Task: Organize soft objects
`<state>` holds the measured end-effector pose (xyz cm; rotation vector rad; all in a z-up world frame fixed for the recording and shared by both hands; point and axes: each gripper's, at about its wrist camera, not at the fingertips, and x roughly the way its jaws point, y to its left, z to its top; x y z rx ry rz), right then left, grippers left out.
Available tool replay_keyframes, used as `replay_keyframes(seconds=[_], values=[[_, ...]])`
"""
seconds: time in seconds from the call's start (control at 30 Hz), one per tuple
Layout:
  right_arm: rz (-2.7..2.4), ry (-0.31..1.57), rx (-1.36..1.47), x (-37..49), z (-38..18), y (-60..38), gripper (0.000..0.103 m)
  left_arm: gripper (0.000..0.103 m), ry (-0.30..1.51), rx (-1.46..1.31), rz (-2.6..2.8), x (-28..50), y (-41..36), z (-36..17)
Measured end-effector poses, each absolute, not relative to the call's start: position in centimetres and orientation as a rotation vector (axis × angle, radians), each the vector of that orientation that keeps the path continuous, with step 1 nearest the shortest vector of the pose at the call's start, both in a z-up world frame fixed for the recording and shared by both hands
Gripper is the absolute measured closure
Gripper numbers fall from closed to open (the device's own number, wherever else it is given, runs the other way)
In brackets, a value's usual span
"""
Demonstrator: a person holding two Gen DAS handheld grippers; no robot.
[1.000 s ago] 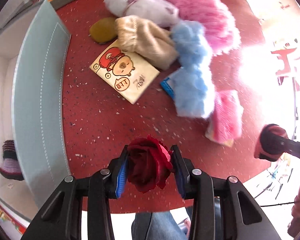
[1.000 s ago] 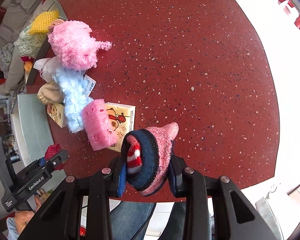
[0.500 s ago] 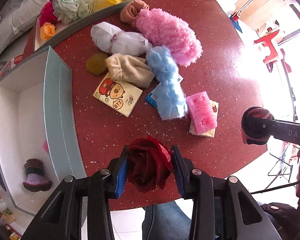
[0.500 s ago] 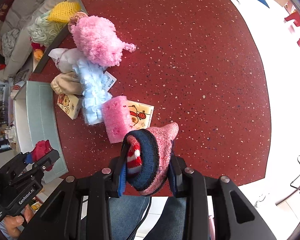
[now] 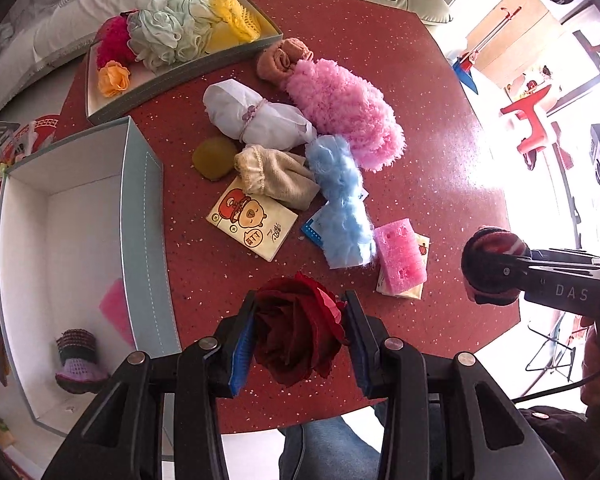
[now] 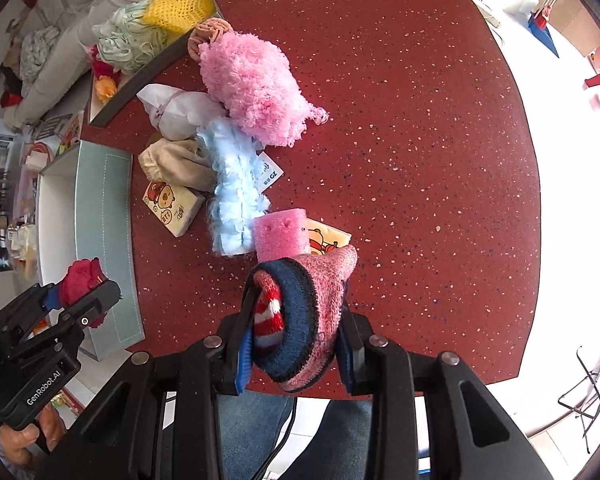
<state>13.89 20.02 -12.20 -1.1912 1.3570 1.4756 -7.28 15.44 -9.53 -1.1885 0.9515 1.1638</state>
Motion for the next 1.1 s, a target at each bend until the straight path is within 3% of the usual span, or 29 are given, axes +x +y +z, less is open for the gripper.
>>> replay_keyframes(seconds=[1.1], values=[[1.542, 1.149, -1.347, 6.8, -9.6, 21.4, 0.066, 0.062, 0.726, -1.286, 1.378, -17.0, 11.8, -8.1]])
